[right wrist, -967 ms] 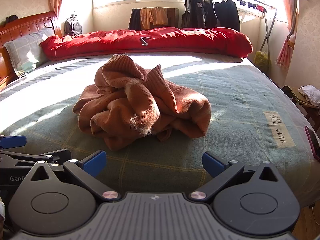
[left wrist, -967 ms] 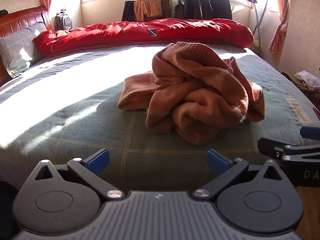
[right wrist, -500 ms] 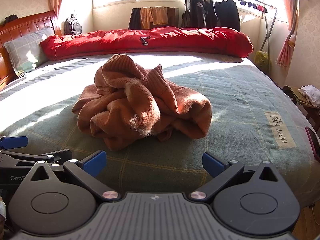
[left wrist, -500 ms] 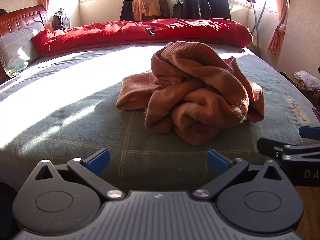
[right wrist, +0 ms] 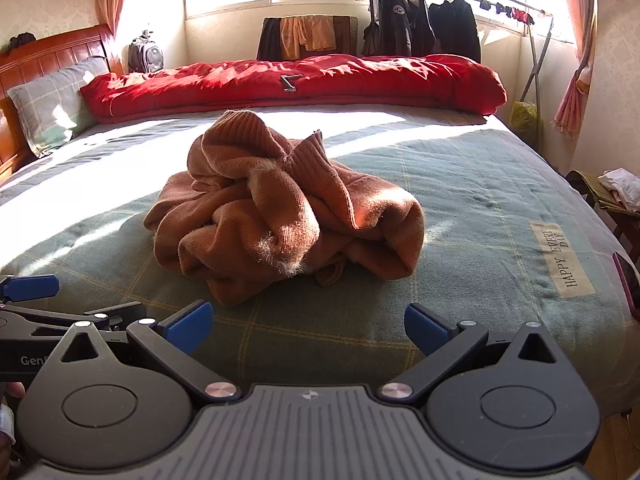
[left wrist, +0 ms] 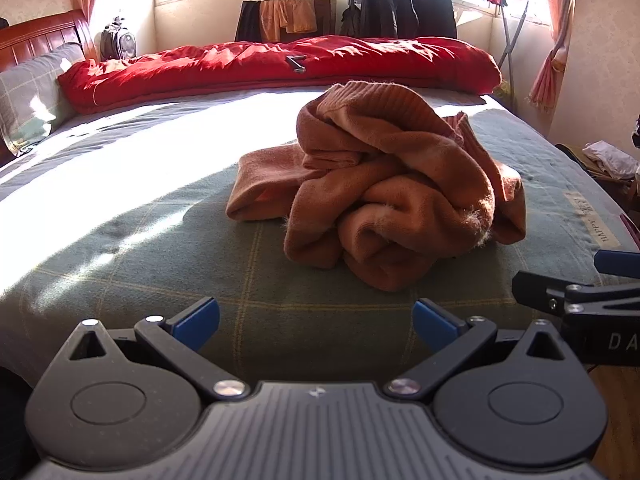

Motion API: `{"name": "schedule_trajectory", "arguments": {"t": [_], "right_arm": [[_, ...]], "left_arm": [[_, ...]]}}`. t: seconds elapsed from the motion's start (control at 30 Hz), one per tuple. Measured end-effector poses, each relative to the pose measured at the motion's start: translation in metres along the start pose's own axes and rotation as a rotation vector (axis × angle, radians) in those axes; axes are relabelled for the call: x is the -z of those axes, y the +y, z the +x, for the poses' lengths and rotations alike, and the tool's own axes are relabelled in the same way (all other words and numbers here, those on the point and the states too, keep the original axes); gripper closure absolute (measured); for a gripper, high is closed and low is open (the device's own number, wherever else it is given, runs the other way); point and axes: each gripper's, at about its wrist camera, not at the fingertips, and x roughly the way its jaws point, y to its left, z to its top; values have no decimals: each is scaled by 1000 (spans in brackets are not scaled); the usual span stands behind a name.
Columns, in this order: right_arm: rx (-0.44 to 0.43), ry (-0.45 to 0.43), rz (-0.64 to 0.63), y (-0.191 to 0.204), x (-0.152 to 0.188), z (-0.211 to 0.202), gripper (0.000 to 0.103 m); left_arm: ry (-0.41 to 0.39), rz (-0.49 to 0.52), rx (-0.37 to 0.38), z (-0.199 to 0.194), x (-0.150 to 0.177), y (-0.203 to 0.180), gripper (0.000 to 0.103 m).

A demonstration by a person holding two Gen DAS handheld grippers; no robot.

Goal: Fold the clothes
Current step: 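Move both grippers toward the crumpled salmon-orange sweater on the bed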

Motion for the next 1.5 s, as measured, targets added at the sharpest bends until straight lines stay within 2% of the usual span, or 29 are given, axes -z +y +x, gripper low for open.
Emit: {"name": "schedule_trajectory", "arguments": {"t": [1.03,1.5], "right_arm": [[-12,14,0,-3,0,11,0],[-22,9,-13,-1,0,15,0]], "left_arm": [[28,8,-15,12,0,-3,1],[52,-15,14,23,1,-1,1]]}}
